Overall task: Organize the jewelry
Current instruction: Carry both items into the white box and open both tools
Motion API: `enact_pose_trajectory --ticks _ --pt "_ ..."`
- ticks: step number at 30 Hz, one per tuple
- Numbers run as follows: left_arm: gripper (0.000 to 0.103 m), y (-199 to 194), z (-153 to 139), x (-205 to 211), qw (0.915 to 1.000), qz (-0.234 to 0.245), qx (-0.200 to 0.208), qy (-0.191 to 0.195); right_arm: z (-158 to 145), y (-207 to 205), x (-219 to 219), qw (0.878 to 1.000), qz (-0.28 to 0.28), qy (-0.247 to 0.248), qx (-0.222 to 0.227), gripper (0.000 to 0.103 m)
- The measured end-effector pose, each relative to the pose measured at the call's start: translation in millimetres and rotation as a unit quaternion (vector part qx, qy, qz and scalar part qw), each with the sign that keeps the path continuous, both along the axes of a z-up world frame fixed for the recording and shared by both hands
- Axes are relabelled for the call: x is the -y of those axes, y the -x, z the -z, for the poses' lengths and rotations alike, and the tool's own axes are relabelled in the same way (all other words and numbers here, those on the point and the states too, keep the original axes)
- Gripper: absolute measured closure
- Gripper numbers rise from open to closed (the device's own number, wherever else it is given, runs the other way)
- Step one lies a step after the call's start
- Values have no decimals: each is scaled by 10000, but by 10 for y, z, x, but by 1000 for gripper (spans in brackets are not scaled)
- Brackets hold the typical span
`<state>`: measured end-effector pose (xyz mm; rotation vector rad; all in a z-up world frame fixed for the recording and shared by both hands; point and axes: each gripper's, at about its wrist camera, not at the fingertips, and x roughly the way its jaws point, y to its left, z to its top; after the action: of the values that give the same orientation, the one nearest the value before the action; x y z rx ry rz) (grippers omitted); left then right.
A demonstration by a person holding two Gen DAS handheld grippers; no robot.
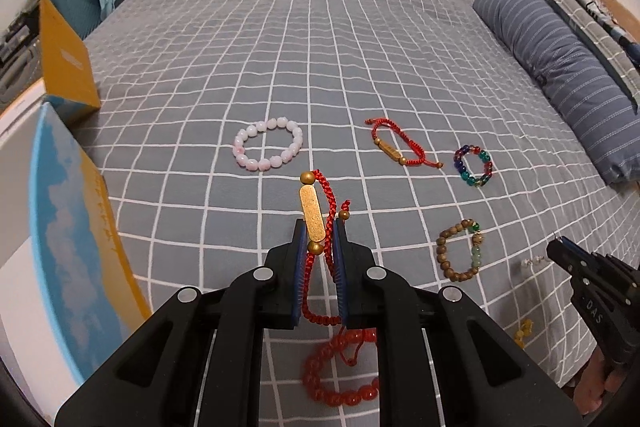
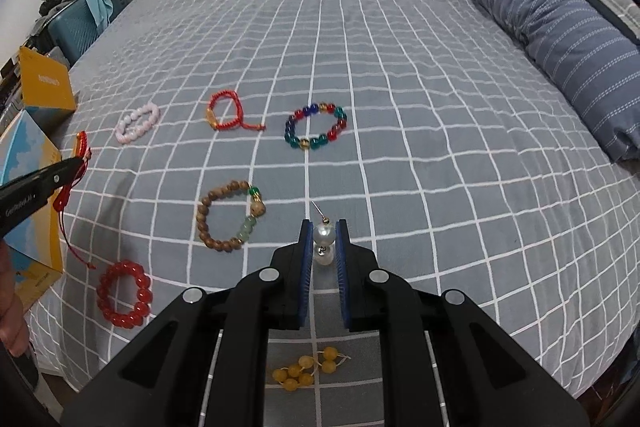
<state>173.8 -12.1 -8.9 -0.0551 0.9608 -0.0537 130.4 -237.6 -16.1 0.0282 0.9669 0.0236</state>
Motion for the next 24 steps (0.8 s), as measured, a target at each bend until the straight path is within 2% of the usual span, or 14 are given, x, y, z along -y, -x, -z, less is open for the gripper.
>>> enact_pose_trajectory --ticks 12,19,24 --pt "91 290 -414 -260 9996 -163 222 -13 -500 -58 -421 9983 -341 17 482 92" --pt "91 546 -682 -643 9980 -492 396 -59 -746 -110 -888 9946 -771 -47 700 92" --pt "91 773 -891 -1054 9948 -862 529 -82 -966 -81 -1442 9878 -1285 -146 868 92"
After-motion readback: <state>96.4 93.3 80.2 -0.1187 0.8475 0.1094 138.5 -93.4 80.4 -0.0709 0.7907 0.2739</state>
